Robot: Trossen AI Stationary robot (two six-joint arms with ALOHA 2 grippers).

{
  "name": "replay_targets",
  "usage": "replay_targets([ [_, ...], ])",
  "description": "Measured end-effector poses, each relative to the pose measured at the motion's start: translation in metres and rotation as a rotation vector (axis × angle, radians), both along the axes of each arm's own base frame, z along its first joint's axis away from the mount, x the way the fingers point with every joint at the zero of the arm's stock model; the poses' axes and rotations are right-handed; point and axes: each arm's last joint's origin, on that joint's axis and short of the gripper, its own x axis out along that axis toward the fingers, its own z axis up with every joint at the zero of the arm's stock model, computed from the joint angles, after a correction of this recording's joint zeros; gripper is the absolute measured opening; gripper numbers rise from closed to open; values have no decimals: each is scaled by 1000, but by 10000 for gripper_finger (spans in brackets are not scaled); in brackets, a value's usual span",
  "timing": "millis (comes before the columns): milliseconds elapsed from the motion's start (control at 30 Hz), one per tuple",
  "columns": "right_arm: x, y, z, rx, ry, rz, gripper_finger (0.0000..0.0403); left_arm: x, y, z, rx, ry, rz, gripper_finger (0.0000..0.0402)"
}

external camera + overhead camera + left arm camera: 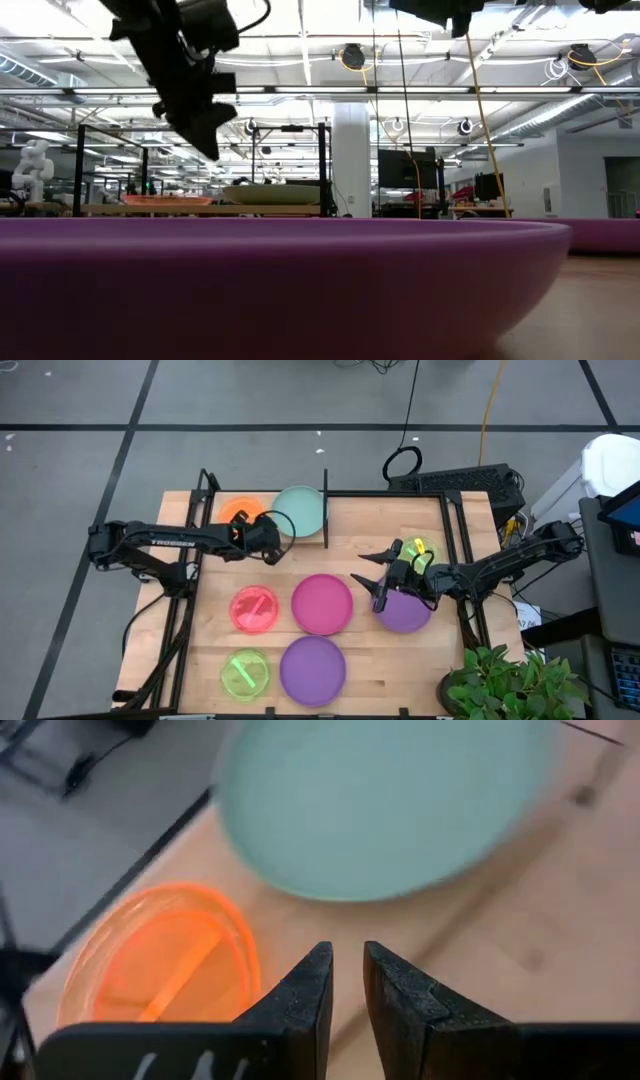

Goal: Place and stack plates onto a shelf
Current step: Stack the pink plate on the blue plate on the shelf

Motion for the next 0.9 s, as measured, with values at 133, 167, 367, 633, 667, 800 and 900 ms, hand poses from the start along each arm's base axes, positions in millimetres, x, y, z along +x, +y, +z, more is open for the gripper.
replay_targets([
  [133,1,2,-2,42,4,73,235,8,-7,13,18,-1,-94,67],
  [167,1,2,-2,47,6,87,235,10,-9,16,11,-7,-109,67],
  [367,1,4,-8,108,49,145,235,13,-28,26,-47,-60,-158,67],
  [633,2,7,-20,154,149,196,235,8,-83,28,-32,-73,-268,67],
  [667,3,7,-22,155,159,209,235,7,-91,27,-25,-78,-286,67],
  [800,13,12,-31,160,218,250,235,0,-124,21,-9,-134,-346,67],
  [900,23,15,-35,151,280,249,235,-10,-141,11,13,-155,-346,67],
])
